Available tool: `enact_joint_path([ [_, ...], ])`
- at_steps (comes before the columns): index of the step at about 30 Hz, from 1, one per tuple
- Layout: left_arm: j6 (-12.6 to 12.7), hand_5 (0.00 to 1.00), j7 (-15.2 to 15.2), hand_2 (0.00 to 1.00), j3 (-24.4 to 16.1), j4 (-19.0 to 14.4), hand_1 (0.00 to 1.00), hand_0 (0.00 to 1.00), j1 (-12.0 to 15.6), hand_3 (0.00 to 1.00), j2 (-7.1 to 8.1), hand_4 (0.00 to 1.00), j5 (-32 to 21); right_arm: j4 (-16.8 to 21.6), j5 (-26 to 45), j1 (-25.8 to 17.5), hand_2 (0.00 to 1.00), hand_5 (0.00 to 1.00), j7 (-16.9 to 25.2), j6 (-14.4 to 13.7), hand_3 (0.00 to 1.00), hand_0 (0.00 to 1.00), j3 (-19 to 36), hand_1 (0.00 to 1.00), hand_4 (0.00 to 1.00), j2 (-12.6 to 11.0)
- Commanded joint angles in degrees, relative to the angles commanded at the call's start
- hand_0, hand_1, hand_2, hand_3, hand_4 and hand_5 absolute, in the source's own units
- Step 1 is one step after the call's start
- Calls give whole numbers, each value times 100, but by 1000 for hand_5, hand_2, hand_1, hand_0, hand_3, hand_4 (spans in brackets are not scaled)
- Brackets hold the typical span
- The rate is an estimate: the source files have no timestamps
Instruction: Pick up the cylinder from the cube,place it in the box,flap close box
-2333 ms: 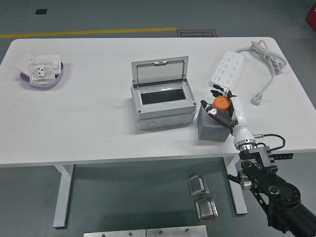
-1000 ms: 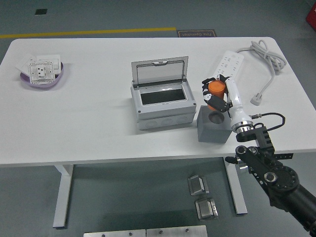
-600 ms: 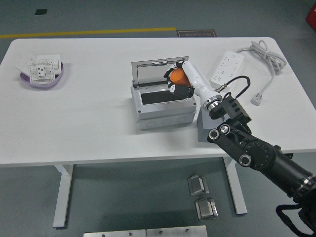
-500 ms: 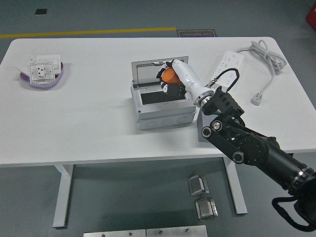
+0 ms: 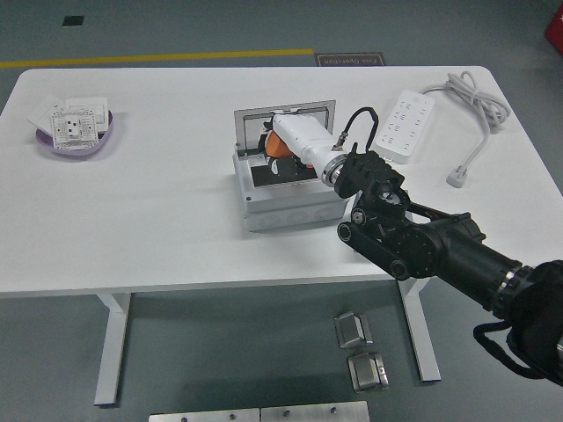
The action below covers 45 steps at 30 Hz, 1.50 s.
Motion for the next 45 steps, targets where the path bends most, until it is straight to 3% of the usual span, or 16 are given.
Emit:
enact_joint_path([
  [11,7,74,4,570,138,0,658,680,-53,595,14,519,-85,-338,39,67,312,2,222,56,219,483,-106,290,2,108],
  [12,8,74,3,570,145,0,658,680,-58,595,15,520,-88,-349,30,68,454,2,240,58,360,519,-99,437,24,113],
  [17,7,74,6,570,188,0,658,680,-88,595,18,520,-100,-350,-91,58,454,2,291,53,360,519,-81,437,24,122],
  [18,9,76,6,570,207,0,659,680,-96,595,20,520,-114,-347,-137,52,621,2,296,47,670,621,-73,629,186,119],
  [23,19,76,3,570,274,0,659,680,-117,595,33,520,-173,-367,-345,30,621,2,326,26,670,621,-52,629,186,89],
  [24,18,72,4,570,263,0,659,680,-115,595,34,519,-159,-371,-380,26,733,147,330,26,849,675,-51,678,744,83],
  [29,7,72,11,570,195,0,659,680,-106,595,26,519,-75,-388,-467,6,733,147,355,22,849,675,-49,678,744,55],
  [30,8,73,11,570,200,0,658,680,-108,595,26,517,-78,-390,-470,5,767,192,358,20,893,710,-48,705,868,52],
  [39,11,73,1,570,250,0,659,680,-132,595,13,516,-109,-368,-474,-8,777,214,414,-15,905,735,-9,729,904,7],
  [45,-3,71,4,569,134,0,659,680,-90,593,-28,510,-6,82,-228,-107,779,242,325,4,913,749,48,732,931,-228],
])
